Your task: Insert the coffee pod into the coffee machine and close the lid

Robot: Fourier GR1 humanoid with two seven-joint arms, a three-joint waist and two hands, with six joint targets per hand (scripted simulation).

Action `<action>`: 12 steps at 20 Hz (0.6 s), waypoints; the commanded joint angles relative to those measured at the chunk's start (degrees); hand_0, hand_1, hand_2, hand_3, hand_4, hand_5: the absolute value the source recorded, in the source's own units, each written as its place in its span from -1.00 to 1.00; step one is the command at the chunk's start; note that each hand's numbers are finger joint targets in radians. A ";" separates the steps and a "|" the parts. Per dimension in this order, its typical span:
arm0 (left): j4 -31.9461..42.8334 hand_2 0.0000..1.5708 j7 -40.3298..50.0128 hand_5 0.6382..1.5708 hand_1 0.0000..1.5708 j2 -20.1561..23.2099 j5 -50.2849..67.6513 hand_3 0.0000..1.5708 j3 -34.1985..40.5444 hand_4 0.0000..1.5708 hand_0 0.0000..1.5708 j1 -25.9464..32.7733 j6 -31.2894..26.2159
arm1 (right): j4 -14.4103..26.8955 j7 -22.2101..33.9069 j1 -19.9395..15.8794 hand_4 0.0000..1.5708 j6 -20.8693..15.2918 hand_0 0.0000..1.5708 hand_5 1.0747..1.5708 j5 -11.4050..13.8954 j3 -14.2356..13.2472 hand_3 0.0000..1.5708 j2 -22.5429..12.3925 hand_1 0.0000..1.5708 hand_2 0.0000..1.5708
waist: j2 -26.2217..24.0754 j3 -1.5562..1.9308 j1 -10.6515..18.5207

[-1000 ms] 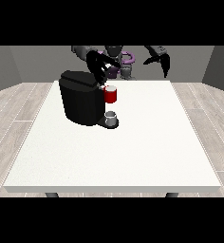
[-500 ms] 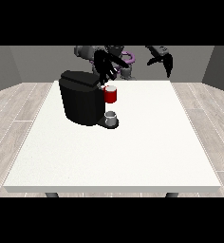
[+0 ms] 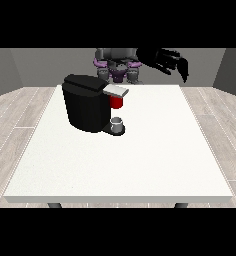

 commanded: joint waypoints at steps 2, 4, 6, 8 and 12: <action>-1.21 -1.00 0.71 1.00 -1.00 -0.30 0.68 -1.00 0.09 -0.55 -1.00 -1.87 0.13 | 4.20 -5.11 -3.63 -1.00 -1.16 -1.00 1.00 1.08 0.40 -1.00 2.19 -1.00 -1.00 | 3.05 -0.15 0.57; -0.50 -1.00 0.48 1.00 -1.00 1.69 1.98 -1.00 2.62 -1.00 -1.00 -3.20 -0.41 | 4.96 -5.88 -4.99 -1.00 -1.34 -1.00 1.00 0.14 -0.42 -1.00 3.09 -1.00 -1.00 | 3.83 -0.15 0.39; -1.01 -1.00 0.83 1.00 -1.00 0.99 2.17 -1.00 1.85 -0.74 -1.00 -3.46 -0.54 | 7.37 -5.58 -6.25 -1.00 -1.91 -1.00 1.00 -0.12 -1.10 -1.00 3.95 -1.00 -1.00 | 4.20 -0.15 0.82; -1.25 -1.00 1.38 1.00 -1.00 0.43 1.81 -1.00 1.57 -0.60 -1.00 -3.43 0.29 | 8.73 -6.65 -7.40 -0.93 -2.28 -1.00 1.00 0.04 -1.30 -1.00 4.47 -1.00 -1.00 | 3.71 -0.15 0.20; -2.43 -1.00 0.44 1.00 -1.00 0.52 1.70 -1.00 0.52 -0.62 -1.00 0.26 -0.80 | 11.67 -8.28 -9.20 -1.00 -0.06 -1.00 1.00 -0.95 -3.14 -1.00 2.22 -1.00 -1.00 | 2.72 -0.15 0.63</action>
